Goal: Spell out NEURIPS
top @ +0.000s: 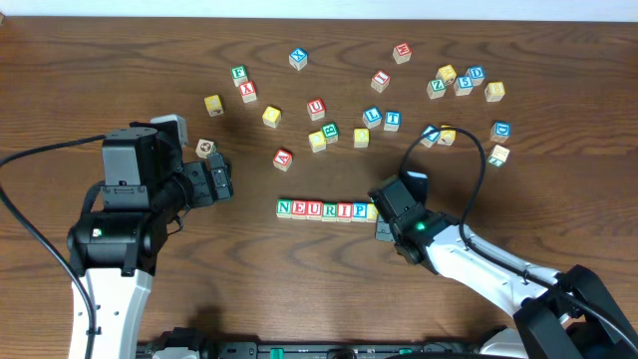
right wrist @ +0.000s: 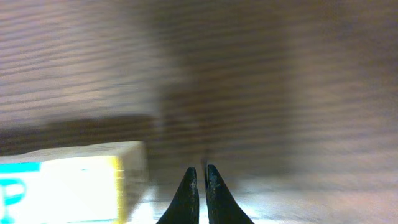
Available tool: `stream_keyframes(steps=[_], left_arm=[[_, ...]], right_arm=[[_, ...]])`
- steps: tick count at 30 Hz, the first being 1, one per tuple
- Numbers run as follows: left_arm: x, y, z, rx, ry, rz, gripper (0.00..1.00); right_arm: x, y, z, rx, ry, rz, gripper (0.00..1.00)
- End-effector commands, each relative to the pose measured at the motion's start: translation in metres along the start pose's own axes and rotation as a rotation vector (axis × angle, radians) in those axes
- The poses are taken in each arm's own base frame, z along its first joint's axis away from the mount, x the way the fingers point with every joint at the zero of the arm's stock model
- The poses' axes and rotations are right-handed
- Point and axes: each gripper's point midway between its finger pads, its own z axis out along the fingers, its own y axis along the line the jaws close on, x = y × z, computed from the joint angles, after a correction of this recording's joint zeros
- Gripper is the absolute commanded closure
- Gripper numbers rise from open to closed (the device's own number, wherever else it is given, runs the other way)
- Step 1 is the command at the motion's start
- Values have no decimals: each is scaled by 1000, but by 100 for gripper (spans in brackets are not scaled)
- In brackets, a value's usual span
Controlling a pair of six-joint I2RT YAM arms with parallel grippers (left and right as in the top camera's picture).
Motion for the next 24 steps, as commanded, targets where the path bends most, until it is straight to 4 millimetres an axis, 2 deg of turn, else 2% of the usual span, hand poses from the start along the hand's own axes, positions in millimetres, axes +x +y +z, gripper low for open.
stream_keyframes(steps=[1,19,24], left_arm=[[-9,-3,-6,14,-23,9,2],[-9,-3,-6,14,-23,9,2],[-9,-3,-6,14,-23,9,2]], right_arm=[[-3,-16,1,81,-41,89,99],[-1,-12,1,61,-22,64,99],[-4,-11,-4,50,-28,50,99]])
